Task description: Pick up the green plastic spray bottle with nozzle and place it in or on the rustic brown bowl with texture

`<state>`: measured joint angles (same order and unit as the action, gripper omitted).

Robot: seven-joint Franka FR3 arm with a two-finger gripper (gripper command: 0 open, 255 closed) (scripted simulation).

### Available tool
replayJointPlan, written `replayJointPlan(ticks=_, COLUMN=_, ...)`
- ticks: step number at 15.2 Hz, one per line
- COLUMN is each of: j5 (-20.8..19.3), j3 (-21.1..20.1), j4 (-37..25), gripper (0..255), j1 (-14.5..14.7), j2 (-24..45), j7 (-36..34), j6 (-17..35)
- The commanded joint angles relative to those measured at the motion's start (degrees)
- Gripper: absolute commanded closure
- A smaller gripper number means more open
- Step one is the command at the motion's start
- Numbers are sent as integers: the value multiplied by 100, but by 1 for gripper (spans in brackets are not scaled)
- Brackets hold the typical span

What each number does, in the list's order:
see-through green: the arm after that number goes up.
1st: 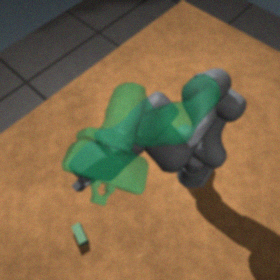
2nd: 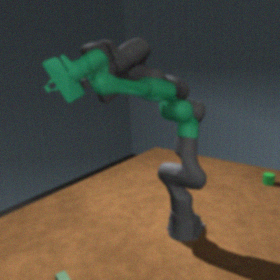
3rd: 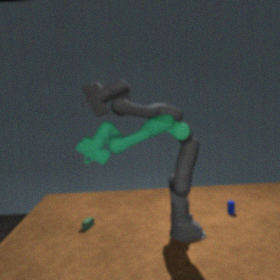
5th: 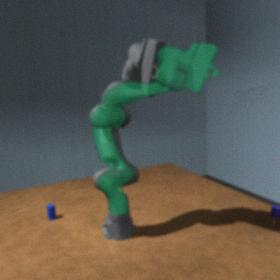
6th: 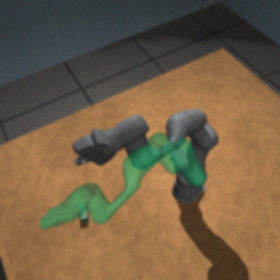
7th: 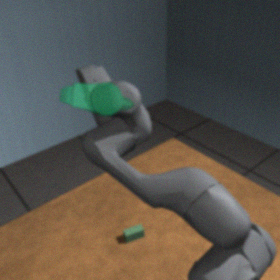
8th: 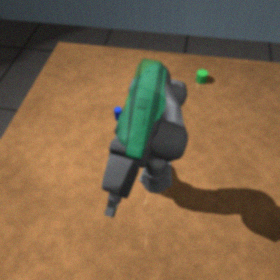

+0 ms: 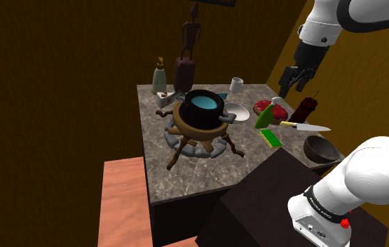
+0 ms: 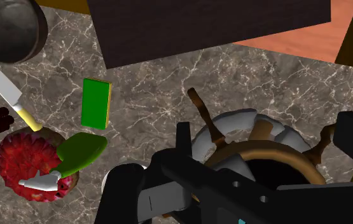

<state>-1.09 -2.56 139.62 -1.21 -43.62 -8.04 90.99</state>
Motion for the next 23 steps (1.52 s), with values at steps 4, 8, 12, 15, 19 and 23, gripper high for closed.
replayJointPlan(ticks=4, j5=-363, j3=425, j4=343, gripper=0, j1=-15, j2=-124, j7=806, j6=265)
replayJointPlan(ticks=8, j5=-874, j3=1029, j4=660, gripper=0, j1=-63, j2=-107, j7=1872, j6=695)
replayJointPlan(ticks=12, j5=-1363, j3=1661, j4=804, gripper=0, j1=-109, j2=139, j7=2925, j6=1216)
replayJointPlan(ticks=15, j5=-1676, j3=2146, j4=794, gripper=0, j1=-111, j2=473, j7=3706, j6=1657)
replayJointPlan(ticks=19, j5=-1958, j3=2798, j4=625, gripper=0, j1=-30, j2=1099, j7=4751, j6=2288)
replayJointPlan(ticks=23, j5=-2001, j3=3455, j4=295, gripper=0, j1=178, j2=1898, j7=5841, j6=2933)
